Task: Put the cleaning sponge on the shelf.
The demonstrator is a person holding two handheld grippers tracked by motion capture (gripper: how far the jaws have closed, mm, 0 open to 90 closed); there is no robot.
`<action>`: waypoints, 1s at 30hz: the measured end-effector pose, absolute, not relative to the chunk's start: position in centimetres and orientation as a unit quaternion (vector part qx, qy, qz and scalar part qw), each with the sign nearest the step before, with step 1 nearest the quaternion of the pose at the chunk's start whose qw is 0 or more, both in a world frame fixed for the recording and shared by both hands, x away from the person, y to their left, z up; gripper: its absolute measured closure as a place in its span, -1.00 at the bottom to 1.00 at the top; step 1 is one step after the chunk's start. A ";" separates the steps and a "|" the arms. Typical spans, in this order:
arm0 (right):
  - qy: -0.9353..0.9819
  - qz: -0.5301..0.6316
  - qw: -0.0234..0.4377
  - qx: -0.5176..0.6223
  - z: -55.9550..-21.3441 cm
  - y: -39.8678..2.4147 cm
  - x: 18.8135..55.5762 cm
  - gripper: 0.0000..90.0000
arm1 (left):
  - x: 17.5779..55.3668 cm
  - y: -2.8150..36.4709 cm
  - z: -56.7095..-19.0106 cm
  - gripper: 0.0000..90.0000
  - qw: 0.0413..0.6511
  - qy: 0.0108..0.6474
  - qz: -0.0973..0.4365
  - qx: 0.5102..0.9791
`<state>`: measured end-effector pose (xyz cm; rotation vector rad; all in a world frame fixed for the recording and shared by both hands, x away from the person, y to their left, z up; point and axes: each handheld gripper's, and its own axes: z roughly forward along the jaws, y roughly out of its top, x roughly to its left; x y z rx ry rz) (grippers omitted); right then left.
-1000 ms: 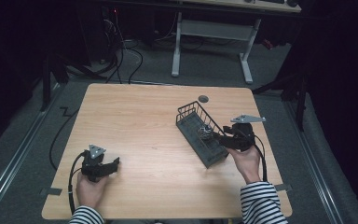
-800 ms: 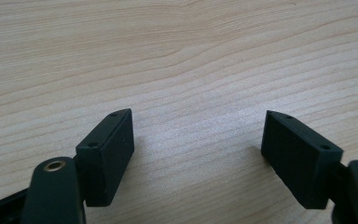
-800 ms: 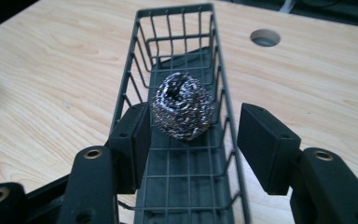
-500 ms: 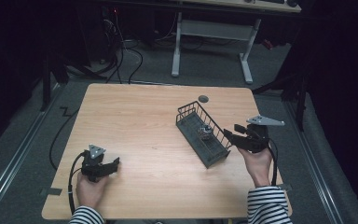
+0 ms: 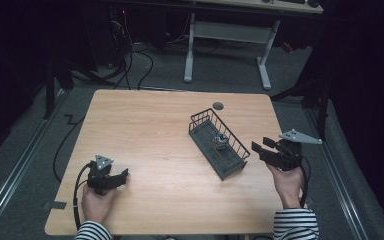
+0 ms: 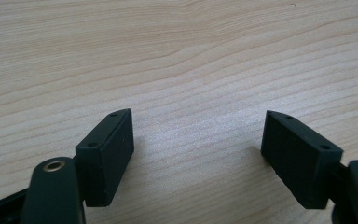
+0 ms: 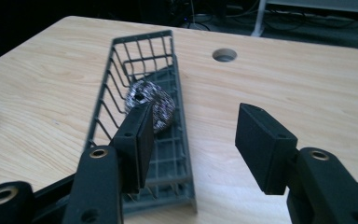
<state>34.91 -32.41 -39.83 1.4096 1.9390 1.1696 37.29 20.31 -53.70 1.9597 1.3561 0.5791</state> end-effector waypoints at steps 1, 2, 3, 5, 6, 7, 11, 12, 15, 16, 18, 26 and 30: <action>0.704 0.426 0.237 0.517 -39.9 -32.7 34.7 0.05 | 37.3 20.3 -53.7 -0.43 0.338 0.521 0.222 0.752; 0.700 0.428 0.236 0.520 -40.1 -33.0 34.5 0.05 | 37.3 20.3 -53.7 -0.43 0.338 0.521 0.222 0.752; 0.697 0.433 0.234 0.522 -40.2 -33.4 34.3 0.05 | 37.3 20.3 -53.7 -0.43 0.338 0.521 0.222 0.752; 0.692 0.443 0.227 0.524 -40.4 -33.9 34.0 0.06 | 37.3 20.3 -53.7 -0.43 0.338 0.521 0.222 0.752; 0.690 0.444 0.230 0.524 -40.4 -34.2 33.6 0.07 | 37.3 20.3 -53.7 -0.43 0.338 0.521 0.222 0.752; 0.690 0.444 0.230 0.524 -40.4 -34.2 33.6 0.07 | 37.3 20.3 -53.7 -0.43 0.339 0.521 0.222 0.751; 0.686 0.444 0.235 0.527 -40.7 -34.7 32.8 0.07 | 37.3 20.3 -53.7 -0.43 0.338 0.521 0.222 0.752; 0.685 0.443 0.236 0.527 -40.8 -34.8 32.6 0.07 | 37.3 20.3 -53.7 -0.43 0.338 0.521 0.222 0.752; 0.681 0.443 0.239 0.532 -41.2 -35.2 32.1 0.08 | 37.3 20.3 -53.7 -0.43 0.339 0.521 0.222 0.752; 0.677 0.444 0.239 0.535 -41.5 -35.5 31.8 0.08 | 37.3 20.3 -53.7 -0.43 0.339 0.521 0.221 0.751; 0.676 0.446 0.239 0.537 -41.7 -35.7 31.7 0.08 | 37.3 20.3 -53.7 -0.43 0.339 0.521 0.221 0.751; 0.669 0.448 0.235 0.544 -43.2 -36.2 31.1 0.09 | 37.3 20.4 -53.7 -0.43 0.339 0.521 0.221 0.751; 0.669 0.441 0.235 0.550 -44.4 -36.2 30.8 0.09 | 37.3 20.4 -53.7 -0.43 0.339 0.521 0.221 0.751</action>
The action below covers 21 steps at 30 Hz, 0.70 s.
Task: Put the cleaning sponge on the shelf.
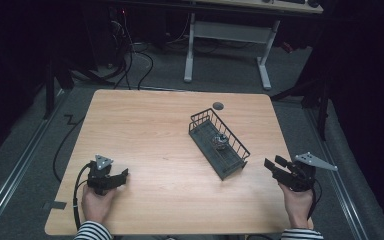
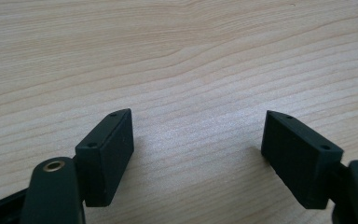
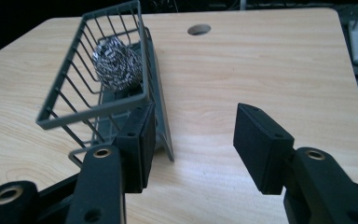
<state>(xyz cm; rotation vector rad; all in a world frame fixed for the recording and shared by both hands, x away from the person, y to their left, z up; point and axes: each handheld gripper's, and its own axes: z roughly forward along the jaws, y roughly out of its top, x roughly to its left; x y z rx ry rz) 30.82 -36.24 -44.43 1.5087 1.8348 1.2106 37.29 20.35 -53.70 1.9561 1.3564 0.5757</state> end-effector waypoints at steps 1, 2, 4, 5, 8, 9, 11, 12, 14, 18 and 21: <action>0.669 0.441 0.235 0.550 -44.4 -36.2 30.8 0.09 | 37.3 20.4 -53.7 -0.43 0.339 0.521 0.221 0.751; 0.667 0.438 0.233 0.556 -45.0 -36.3 30.6 0.09 | 37.3 20.4 -53.7 -0.43 0.339 0.521 0.221 0.751; 0.665 0.434 0.235 0.560 -45.5 -36.4 30.5 0.09 | 37.3 20.4 -53.7 -0.43 0.340 0.521 0.220 0.751; 0.665 0.434 0.235 0.560 -45.5 -36.4 30.5 0.09 | 37.3 20.4 -53.7 -0.43 0.341 0.521 0.220 0.751; 0.662 0.431 0.235 0.566 -46.4 -36.4 30.3 0.09 | 37.3 20.4 -53.7 -0.43 0.341 0.521 0.220 0.751; 0.662 0.431 0.235 0.567 -46.7 -36.5 30.2 0.09 | 37.3 20.4 -53.7 -0.43 0.340 0.521 0.220 0.751; 0.658 0.429 0.234 0.572 -47.1 -36.5 30.2 0.09 | 37.3 20.4 -53.7 -0.43 0.341 0.521 0.220 0.751; 0.657 0.429 0.234 0.574 -47.3 -36.5 30.2 0.09 | 37.3 20.4 -53.7 -0.43 0.341 0.521 0.220 0.751; 0.655 0.424 0.233 0.581 -47.9 -36.5 30.3 0.09 | 37.3 20.4 -53.7 -0.43 0.341 0.521 0.220 0.751; 0.653 0.418 0.230 0.588 -48.8 -36.5 30.6 0.09 | 37.3 20.4 -53.7 -0.43 0.340 0.521 0.220 0.751; 0.656 0.413 0.230 0.589 -49.2 -36.5 30.7 0.09 | 37.3 20.4 -53.7 -0.43 0.340 0.521 0.221 0.751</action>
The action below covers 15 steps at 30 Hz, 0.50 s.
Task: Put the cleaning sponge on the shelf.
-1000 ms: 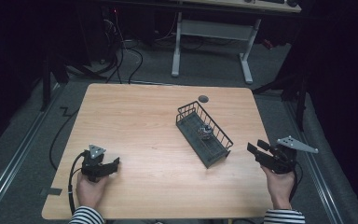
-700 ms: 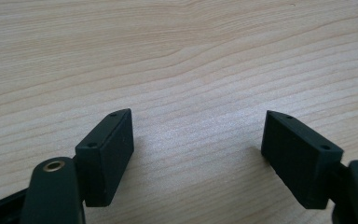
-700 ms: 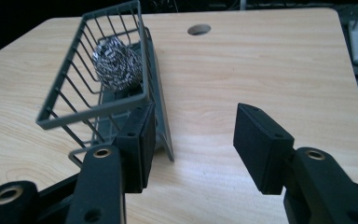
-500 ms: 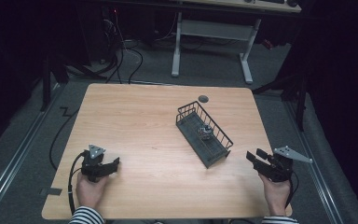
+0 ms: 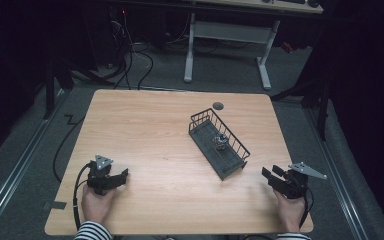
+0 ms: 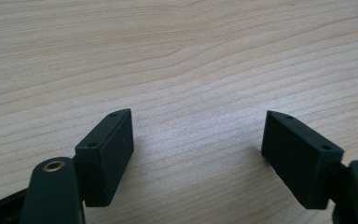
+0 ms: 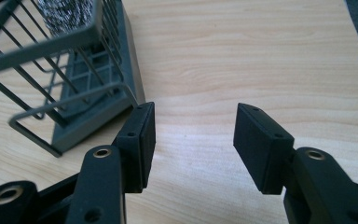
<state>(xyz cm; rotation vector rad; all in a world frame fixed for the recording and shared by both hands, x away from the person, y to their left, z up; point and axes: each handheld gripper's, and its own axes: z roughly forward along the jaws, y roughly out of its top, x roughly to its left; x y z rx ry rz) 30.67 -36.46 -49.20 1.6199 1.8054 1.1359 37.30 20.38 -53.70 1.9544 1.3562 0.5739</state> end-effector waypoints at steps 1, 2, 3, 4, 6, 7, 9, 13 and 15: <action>0.659 0.411 0.230 0.587 -49.4 -36.4 30.7 0.09 | 37.3 20.4 -53.7 -0.43 0.340 0.521 0.221 0.751; 0.660 0.408 0.227 0.588 -49.6 -36.4 30.8 0.09 | 37.3 20.4 -53.7 -0.43 0.339 0.521 0.221 0.752; 0.662 0.404 0.229 0.588 -49.8 -36.5 30.8 0.08 | 37.3 20.4 -53.7 -0.43 0.339 0.520 0.221 0.752; 0.663 0.403 0.228 0.589 -50.0 -36.6 31.0 0.08 | 37.3 20.4 -53.7 -0.43 0.339 0.520 0.221 0.752; 0.665 0.397 0.224 0.591 -50.4 -36.6 31.1 0.08 | 37.3 20.3 -53.7 -0.44 0.339 0.521 0.221 0.752; 0.669 0.393 0.227 0.589 -50.6 -36.4 31.1 0.08 | 37.3 20.3 -53.7 -0.44 0.338 0.520 0.221 0.753; 0.674 0.388 0.231 0.584 -51.0 -36.2 31.2 0.07 | 37.3 20.3 -53.7 -0.44 0.338 0.520 0.223 0.753; 0.676 0.371 0.245 0.587 -51.4 -36.0 31.5 0.07 | 37.3 20.3 -53.7 -0.44 0.338 0.520 0.222 0.753; 0.683 0.354 0.251 0.588 -51.9 -35.6 31.8 0.07 | 37.3 20.3 -53.7 -0.44 0.338 0.520 0.222 0.753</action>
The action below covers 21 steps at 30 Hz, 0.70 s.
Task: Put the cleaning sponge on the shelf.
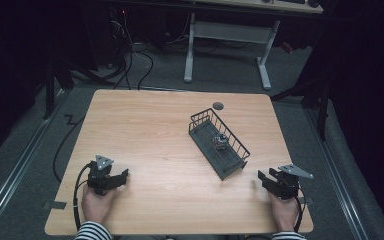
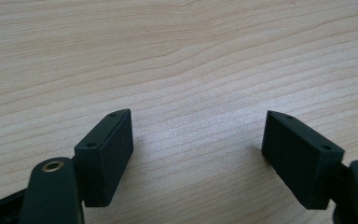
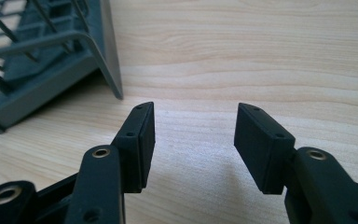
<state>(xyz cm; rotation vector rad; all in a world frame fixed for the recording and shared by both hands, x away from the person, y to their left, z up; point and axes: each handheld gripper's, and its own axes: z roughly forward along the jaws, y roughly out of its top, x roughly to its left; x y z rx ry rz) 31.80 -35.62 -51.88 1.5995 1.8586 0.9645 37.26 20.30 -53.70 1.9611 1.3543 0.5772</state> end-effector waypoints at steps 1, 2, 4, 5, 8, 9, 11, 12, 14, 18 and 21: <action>0.683 0.354 0.251 0.588 -51.9 -35.6 31.8 0.07 | 37.3 20.3 -53.7 -0.44 0.338 0.520 0.221 0.753; 0.688 0.343 0.255 0.586 -52.1 -35.5 32.1 0.07 | 37.3 20.3 -53.7 -0.44 0.338 0.520 0.222 0.753; 0.690 0.339 0.256 0.586 -52.2 -35.4 32.3 0.07 | 37.3 20.3 -53.7 -0.44 0.338 0.520 0.221 0.753; 0.690 0.336 0.257 0.587 -52.2 -35.4 32.4 0.07 | 37.3 20.3 -53.7 -0.44 0.338 0.520 0.221 0.753; 0.694 0.327 0.258 0.587 -52.4 -35.2 32.9 0.06 | 37.3 20.3 -53.7 -0.44 0.338 0.520 0.221 0.753; 0.694 0.327 0.258 0.587 -52.4 -35.2 32.9 0.06 | 37.3 20.3 -53.7 -0.44 0.338 0.520 0.222 0.753; 0.699 0.318 0.258 0.586 -52.5 -35.1 33.2 0.06 | 37.3 20.3 -53.7 -0.44 0.338 0.520 0.221 0.753; 0.702 0.313 0.258 0.586 -52.6 -35.1 33.4 0.06 | 37.3 20.3 -53.7 -0.44 0.338 0.520 0.221 0.753; 0.703 0.311 0.258 0.585 -52.6 -35.0 33.5 0.05 | 37.3 20.3 -53.7 -0.44 0.338 0.520 0.221 0.753; 0.708 0.306 0.255 0.583 -52.8 -34.8 33.9 0.04 | 37.3 20.3 -53.7 -0.44 0.338 0.520 0.221 0.752; 0.711 0.303 0.256 0.581 -52.9 -34.7 34.1 0.03 | 37.3 20.3 -53.7 -0.44 0.339 0.520 0.222 0.752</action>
